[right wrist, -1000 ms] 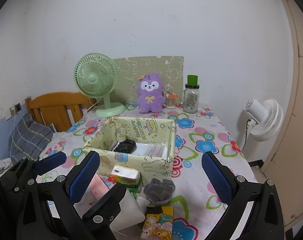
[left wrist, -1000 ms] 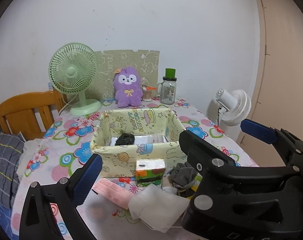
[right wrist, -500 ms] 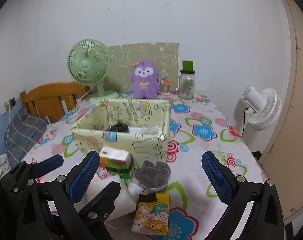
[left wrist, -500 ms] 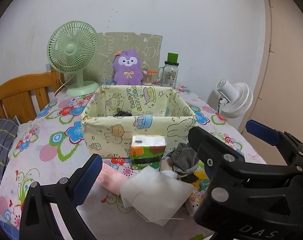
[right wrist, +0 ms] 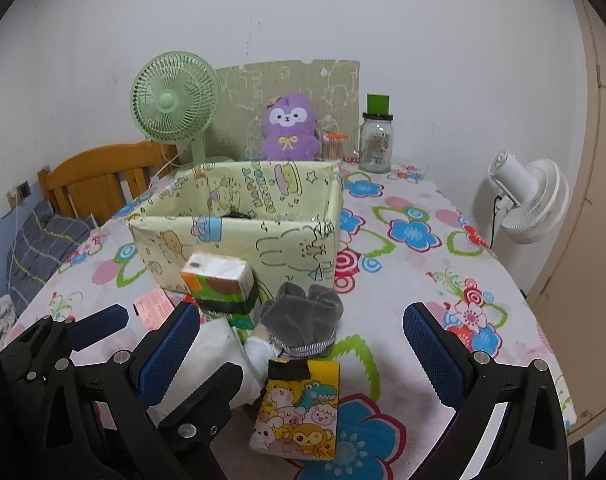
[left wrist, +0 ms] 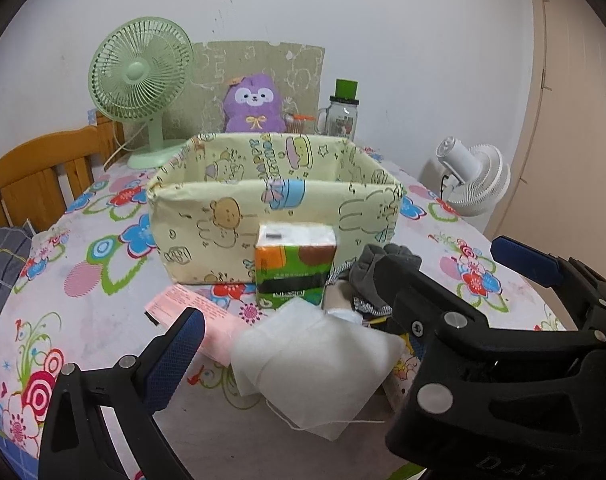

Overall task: Organize soft objects
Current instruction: 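Move the left gripper toward the white cloth while the right gripper approaches the grey glove, then grasp the white cloth with the left gripper while the right gripper grasps the grey glove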

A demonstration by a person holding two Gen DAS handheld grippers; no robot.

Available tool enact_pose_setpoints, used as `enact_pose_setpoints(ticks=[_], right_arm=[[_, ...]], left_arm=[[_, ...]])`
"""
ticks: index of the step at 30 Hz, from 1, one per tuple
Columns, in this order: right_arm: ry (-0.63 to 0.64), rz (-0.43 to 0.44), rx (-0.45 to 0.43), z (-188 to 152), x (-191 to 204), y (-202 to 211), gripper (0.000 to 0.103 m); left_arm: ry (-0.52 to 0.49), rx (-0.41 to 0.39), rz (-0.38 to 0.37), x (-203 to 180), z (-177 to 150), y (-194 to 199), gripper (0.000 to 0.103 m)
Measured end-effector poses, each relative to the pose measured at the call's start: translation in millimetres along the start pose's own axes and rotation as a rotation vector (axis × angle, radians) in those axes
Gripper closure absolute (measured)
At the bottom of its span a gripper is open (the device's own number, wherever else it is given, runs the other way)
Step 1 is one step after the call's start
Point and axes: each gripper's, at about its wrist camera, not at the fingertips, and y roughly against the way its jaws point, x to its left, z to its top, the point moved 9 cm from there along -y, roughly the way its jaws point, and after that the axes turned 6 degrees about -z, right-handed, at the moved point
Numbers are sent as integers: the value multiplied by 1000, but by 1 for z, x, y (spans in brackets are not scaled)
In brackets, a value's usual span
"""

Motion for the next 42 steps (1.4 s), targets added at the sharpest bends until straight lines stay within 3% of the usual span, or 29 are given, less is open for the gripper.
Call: enact_pose_setpoints(ticks=[24,27,31,34,42], right_arm=[[-4,0,83,-25,-8,-28,0],[-10,4,90,-26,-8,-30,0],[-9,4,92,-26,-7,-32,0],[-8,7,93,-26,-6,-33,0],[-16,23,103,-23,-2,-41,0]], left_arm=[[6,78,-25,-8,-22,-31,2],[3,79,-25,-8,-22,-32,9],[-6,70,-30,-10,-21,-30,29],[-9,64,-25,-10,-20,-30,37],[-8,74,-63,-11,-17,-34,49]])
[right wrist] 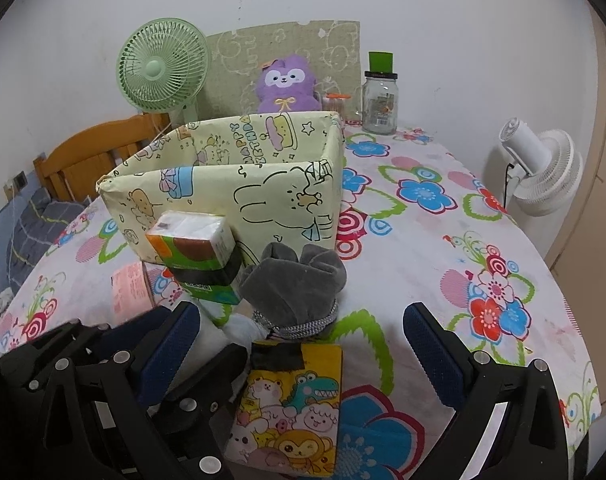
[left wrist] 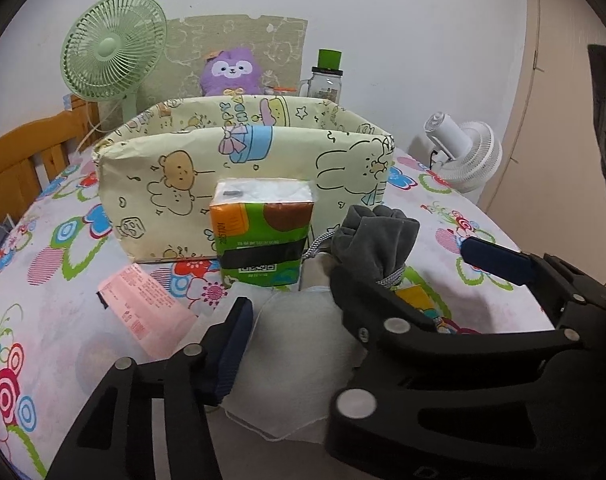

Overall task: Organize soft objects
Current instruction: 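Grasp the white cloth with the left gripper while the right gripper grasps the grey glove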

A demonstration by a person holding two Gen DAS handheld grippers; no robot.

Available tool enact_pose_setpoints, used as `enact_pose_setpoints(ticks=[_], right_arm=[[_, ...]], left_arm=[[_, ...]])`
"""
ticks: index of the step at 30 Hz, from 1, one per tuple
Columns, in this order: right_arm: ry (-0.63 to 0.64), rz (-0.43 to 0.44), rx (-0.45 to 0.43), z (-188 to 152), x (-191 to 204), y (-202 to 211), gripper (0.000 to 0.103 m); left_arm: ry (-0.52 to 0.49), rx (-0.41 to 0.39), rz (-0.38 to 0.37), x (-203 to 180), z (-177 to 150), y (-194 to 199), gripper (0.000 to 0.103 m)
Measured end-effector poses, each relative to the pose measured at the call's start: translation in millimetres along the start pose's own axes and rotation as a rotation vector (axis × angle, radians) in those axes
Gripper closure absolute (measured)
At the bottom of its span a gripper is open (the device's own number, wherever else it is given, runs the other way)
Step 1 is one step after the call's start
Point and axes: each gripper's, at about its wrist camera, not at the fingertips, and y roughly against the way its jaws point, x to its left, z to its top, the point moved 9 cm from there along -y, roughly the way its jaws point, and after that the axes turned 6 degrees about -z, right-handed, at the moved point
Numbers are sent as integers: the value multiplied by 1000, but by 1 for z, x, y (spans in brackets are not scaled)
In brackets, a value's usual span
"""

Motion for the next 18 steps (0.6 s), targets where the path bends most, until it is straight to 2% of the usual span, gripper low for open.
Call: enact_pose_setpoints(ticks=[2,9,14,16,18], right_arm=[[-13,10,1,2,1,-2,1],[-9,9,26,4,3,-14,10],[-32,18,46,2,1,-23,24],[-37,28,57,0,2,-25,35],[-46,46,61,0,3,-26,42]], left_arm=[[21,20,-36,0,0,-2,53],[41,53,-62,0,0,-11,60],[41,75,-60,0,-1,-15,65],[40,72,-59,1,-1,-16,66],[44,70,-59,1,-2,-16,68]])
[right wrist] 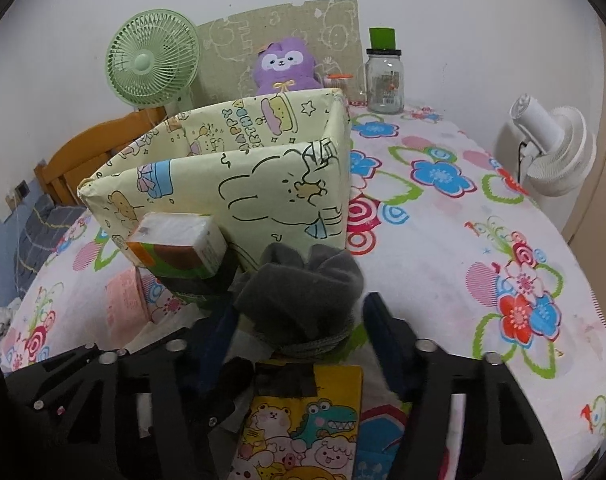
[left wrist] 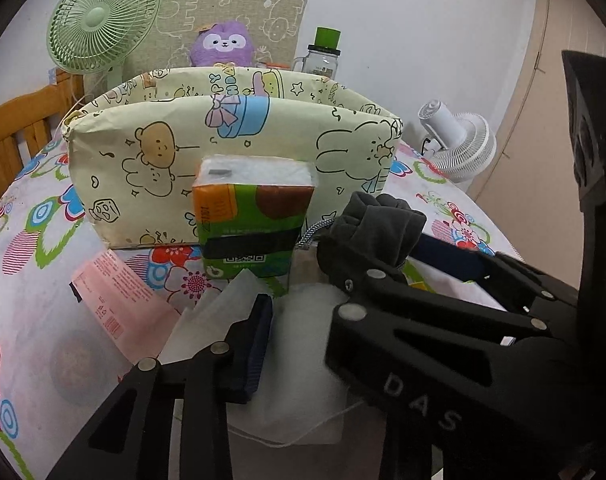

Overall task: Organize soft objects
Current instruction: 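Grasp the white cloth with the left gripper while the right gripper grasps the grey glove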

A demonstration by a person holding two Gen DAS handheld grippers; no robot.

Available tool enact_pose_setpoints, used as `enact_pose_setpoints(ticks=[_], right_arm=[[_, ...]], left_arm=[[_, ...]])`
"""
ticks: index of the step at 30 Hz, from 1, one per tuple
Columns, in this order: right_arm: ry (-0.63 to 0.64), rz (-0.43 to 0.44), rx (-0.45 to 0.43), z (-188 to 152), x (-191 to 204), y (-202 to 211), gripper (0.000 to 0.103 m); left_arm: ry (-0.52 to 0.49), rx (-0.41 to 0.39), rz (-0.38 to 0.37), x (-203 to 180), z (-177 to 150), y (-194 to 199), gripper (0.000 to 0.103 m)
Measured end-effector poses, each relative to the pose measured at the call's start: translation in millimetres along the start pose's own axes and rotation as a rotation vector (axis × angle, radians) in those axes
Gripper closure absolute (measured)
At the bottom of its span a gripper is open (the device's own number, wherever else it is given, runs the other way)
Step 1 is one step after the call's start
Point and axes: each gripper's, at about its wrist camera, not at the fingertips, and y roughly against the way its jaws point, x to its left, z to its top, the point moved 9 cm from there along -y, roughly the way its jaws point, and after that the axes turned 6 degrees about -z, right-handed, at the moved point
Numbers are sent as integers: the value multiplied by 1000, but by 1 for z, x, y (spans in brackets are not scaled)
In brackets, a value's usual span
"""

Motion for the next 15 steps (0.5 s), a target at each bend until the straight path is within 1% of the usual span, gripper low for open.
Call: enact_pose_setpoints(ticks=[4,6,11,15], right_arm=[[-1,-6,-2,0,1,1,47],[-1,-8,-6,0,1,4,48],[5,-11,-35,3,0,17,48],[1,3,-46,4,3,26,48]], left_arm=[[-1,-3,1,0,0,1,73],[-11,-2,13,0,1,3,76],[-37,-10,47,-3,3,8,83],[-62,-30,57,-8,4,17,84]])
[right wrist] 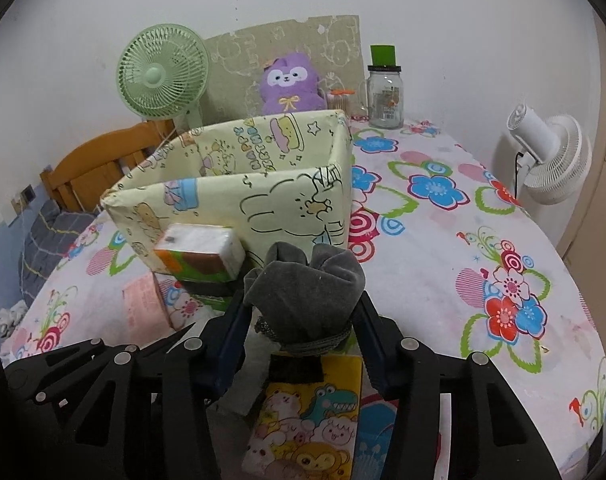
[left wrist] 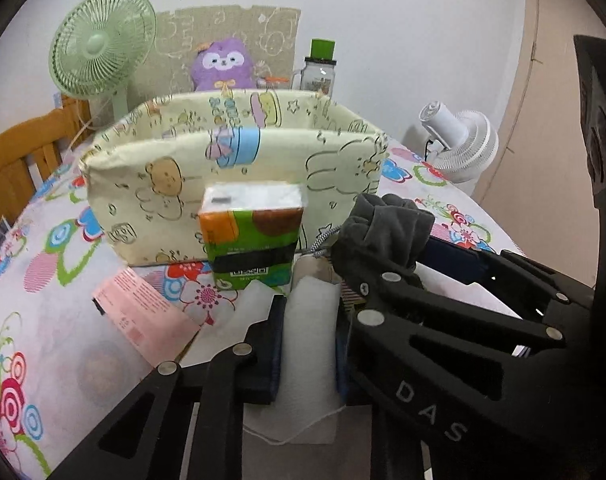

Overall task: Organize soft objects
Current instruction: 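Grasp the white cloth with the left gripper while the right gripper grasps the grey glove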

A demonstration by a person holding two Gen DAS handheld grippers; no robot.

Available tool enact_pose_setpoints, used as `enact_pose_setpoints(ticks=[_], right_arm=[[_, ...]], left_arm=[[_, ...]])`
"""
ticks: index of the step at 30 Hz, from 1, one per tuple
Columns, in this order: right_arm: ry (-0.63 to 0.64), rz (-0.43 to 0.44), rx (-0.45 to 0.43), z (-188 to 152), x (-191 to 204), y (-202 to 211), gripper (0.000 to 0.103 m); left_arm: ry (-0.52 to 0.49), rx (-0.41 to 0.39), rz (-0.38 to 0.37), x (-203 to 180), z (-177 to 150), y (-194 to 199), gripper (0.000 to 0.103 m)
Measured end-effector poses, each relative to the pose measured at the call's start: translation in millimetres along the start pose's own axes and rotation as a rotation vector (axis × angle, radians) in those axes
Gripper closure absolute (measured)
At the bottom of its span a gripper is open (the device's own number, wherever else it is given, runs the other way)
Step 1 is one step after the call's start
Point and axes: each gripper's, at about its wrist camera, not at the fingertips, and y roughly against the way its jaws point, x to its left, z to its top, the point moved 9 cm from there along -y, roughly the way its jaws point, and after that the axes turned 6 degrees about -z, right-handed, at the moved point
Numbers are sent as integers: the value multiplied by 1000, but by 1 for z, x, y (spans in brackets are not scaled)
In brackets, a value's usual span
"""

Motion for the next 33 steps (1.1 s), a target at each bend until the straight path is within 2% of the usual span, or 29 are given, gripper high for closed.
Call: enact_pose_setpoints(ticks=[33], right_arm=[[17,2,-132,28,20,85,47]], left_arm=[[-49,-147,56,-16,28,76,84]])
